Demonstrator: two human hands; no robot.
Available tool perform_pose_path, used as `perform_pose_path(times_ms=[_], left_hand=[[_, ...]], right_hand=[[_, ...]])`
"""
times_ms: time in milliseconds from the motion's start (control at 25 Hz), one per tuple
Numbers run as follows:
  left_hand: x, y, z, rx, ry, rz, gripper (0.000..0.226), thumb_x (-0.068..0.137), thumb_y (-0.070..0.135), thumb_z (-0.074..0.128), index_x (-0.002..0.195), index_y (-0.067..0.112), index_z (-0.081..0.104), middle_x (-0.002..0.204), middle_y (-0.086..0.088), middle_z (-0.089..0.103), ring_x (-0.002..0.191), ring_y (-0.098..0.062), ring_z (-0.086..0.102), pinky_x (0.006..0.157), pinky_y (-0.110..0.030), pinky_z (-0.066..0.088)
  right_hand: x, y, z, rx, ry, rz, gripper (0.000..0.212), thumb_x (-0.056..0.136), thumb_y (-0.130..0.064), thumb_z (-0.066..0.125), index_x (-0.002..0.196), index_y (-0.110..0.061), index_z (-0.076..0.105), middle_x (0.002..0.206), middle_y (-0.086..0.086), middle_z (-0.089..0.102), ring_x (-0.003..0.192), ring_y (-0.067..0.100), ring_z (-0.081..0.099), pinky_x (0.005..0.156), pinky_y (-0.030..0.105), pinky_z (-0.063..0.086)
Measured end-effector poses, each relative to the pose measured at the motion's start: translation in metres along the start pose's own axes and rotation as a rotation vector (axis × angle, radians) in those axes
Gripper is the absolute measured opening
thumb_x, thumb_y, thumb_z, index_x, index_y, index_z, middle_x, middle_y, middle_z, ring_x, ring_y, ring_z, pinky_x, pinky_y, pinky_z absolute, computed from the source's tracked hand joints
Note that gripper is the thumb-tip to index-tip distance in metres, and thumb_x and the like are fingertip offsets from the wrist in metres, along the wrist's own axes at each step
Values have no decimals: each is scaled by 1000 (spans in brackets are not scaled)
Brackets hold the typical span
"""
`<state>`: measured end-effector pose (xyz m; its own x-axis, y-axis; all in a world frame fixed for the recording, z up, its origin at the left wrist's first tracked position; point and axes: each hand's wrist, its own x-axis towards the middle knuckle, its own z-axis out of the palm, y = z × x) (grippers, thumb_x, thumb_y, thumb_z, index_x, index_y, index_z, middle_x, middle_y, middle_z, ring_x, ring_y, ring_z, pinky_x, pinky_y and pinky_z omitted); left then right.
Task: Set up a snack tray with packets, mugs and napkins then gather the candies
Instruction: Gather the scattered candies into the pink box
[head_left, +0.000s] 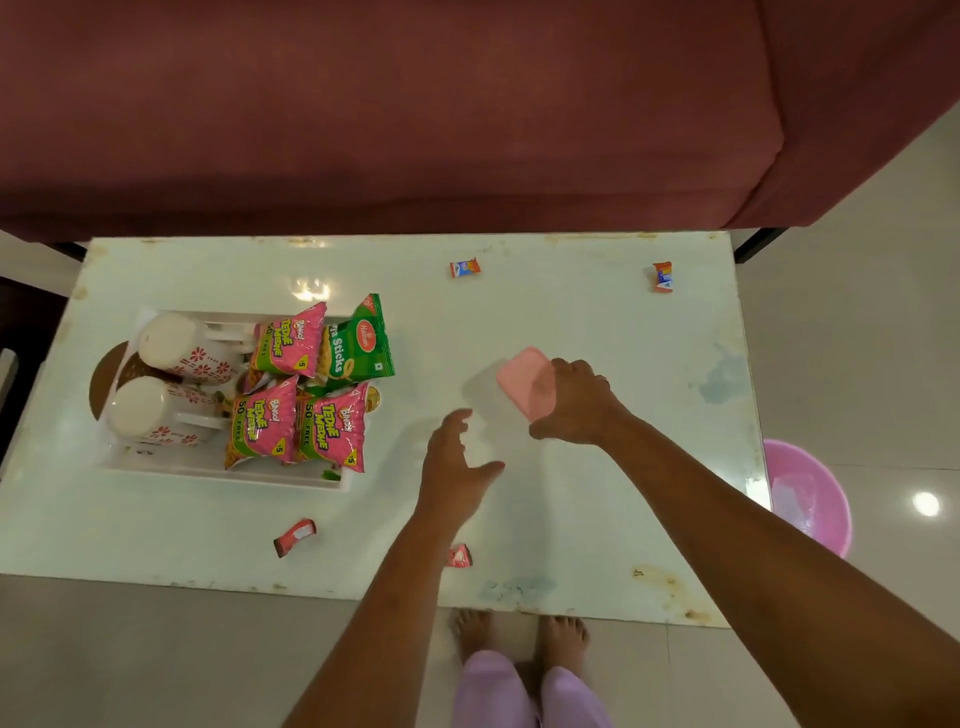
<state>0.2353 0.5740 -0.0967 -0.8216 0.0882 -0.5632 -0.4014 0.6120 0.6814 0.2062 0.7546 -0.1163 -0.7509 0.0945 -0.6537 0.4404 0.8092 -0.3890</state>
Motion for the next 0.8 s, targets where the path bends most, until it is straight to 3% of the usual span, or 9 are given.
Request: perform_pose_path(times_ms=[80, 160, 280, 400, 520, 800], left_hand=[[8, 7, -14, 0, -12, 94, 92, 64, 13, 84, 140, 23, 32, 145, -4, 37, 123, -22, 43, 100, -39, 43], [13, 14, -27, 19, -111, 165, 101, 57, 13, 88, 141, 22, 32, 145, -3, 39, 124, -22, 42, 100, -39, 44], [15, 20, -31, 147, -205, 216, 91, 54, 13, 89, 132, 14, 42, 131, -7, 53, 114, -21, 50, 91, -32, 48], [15, 17, -27, 182, -158, 264, 82, 57, 14, 88, 125, 11, 41, 117, -7, 56, 104, -19, 53, 73, -21, 45], [13, 9, -25, 168, -153, 334, 82, 54, 18, 89, 120, 14, 41, 105, 4, 52, 95, -14, 53, 60, -5, 41], [8, -3, -22, 139, -151, 411, 82, 49, 27, 92, 113, 17, 42, 103, 7, 53, 91, -13, 53, 59, -2, 43]], right_hand=[[-13, -6, 0, 80, -113, -137, 71, 59, -27, 79, 120, -15, 44, 115, 6, 46, 104, 27, 48, 74, 31, 43], [-28, -13, -1, 93, -158, -263, 81, 55, -26, 78, 127, -14, 42, 117, 2, 44, 108, 20, 42, 80, 31, 42], [-44, -22, -3, 94, -127, -347, 91, 58, -28, 83, 134, -15, 36, 121, -3, 37, 117, 16, 35, 94, 30, 38], [-52, -26, 0, 79, -38, -402, 100, 51, -43, 89, 134, -20, 37, 123, -6, 36, 113, 13, 36, 94, 27, 34], [-55, -23, 4, 89, 45, -415, 102, 45, -47, 90, 132, -20, 42, 123, -7, 43, 107, 10, 39, 90, 24, 31], [-64, -12, 18, 229, 146, -364, 100, 44, -43, 92, 129, -20, 46, 123, -8, 48, 106, 8, 44, 87, 25, 41]])
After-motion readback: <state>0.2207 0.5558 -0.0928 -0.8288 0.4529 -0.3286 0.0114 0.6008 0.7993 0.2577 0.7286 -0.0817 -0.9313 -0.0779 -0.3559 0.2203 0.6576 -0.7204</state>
